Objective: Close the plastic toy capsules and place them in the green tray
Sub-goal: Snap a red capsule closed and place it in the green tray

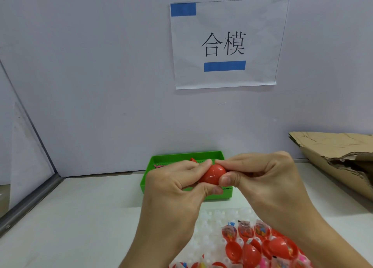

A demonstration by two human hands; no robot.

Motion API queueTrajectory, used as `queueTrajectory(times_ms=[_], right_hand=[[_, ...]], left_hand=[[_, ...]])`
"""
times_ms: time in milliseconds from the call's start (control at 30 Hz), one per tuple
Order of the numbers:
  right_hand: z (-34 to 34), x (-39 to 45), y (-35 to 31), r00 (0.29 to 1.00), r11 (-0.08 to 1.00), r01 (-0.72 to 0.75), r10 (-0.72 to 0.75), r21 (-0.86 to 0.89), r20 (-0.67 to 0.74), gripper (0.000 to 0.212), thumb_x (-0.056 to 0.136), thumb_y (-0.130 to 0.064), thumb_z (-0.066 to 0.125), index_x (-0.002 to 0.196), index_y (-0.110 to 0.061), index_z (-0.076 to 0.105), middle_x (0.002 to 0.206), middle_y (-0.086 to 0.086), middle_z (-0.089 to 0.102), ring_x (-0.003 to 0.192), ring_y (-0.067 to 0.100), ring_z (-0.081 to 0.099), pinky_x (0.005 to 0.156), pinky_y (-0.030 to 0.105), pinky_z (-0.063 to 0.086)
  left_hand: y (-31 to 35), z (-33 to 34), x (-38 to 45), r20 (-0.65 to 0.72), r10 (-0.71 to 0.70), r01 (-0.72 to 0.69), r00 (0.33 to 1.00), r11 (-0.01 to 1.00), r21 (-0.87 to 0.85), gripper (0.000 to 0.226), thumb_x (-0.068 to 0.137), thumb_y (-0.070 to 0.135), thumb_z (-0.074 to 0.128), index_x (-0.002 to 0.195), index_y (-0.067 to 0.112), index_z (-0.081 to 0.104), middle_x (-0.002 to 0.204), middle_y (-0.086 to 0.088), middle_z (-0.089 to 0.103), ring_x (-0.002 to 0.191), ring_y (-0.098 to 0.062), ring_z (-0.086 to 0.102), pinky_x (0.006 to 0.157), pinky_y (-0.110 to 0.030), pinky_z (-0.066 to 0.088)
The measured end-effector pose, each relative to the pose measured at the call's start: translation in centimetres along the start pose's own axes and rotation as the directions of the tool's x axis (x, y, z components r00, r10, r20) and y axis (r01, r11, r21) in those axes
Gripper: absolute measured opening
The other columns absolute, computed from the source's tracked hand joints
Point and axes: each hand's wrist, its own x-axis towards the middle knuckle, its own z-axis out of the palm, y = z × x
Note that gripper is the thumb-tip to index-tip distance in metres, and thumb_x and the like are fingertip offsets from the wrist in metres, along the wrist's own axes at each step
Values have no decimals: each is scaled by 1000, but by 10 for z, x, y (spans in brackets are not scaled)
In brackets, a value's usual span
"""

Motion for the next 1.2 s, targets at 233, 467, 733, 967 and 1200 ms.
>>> queueTrajectory(times_ms=[233, 467, 733, 967, 1200], right_hand=[[3, -3, 5, 999, 983, 31, -34, -181, -12, 42, 70, 6, 82, 81, -34, 76, 80, -29, 72, 76, -7, 71, 72, 8, 54], [6, -3, 5, 990, 978, 111, -125, -174, -71, 29, 76, -5, 80, 96, -27, 77, 83, -23, 75, 78, -2, 73, 72, 13, 56], [9, -3, 4, 1000, 997, -15, 16, -78, 13, 20, 92, -22, 65, 108, -30, 74, 91, -16, 76, 83, 4, 71, 74, 15, 54], [4, 1, 2, 957, 934, -269, 286, 235, -41, 31, 76, -39, 66, 97, -17, 72, 80, 6, 76, 74, 14, 74, 68, 21, 57], [7, 1, 0, 837, 687, -547, 451, 478, 311, 41, 79, -43, 74, 103, -10, 77, 99, 14, 75, 90, 24, 74, 74, 28, 58]], left_hand=[[-8, 6, -1, 12, 226, -219, 974, 928, 301, 29, 67, -2, 71, 94, 4, 78, 81, 5, 77, 86, 0, 67, 77, 2, 45], [-7, 6, -2, -67, 262, -239, 963, 939, 247, 34, 67, -1, 71, 96, 14, 79, 85, 18, 75, 86, 5, 68, 78, -1, 47], [-16, 3, -1, -17, 125, -121, 992, 979, 162, 40, 82, 19, 65, 121, 25, 69, 102, 19, 71, 96, 1, 68, 82, -18, 56], [-15, 9, -1, 27, -88, 92, 996, 958, -273, 20, 91, 29, 65, 110, 23, 68, 98, 7, 77, 95, -12, 73, 83, -19, 55], [-17, 19, -7, 43, -51, 60, 998, 966, -251, 15, 95, 29, 56, 109, 36, 55, 106, 11, 74, 100, -11, 71, 83, -34, 58]])
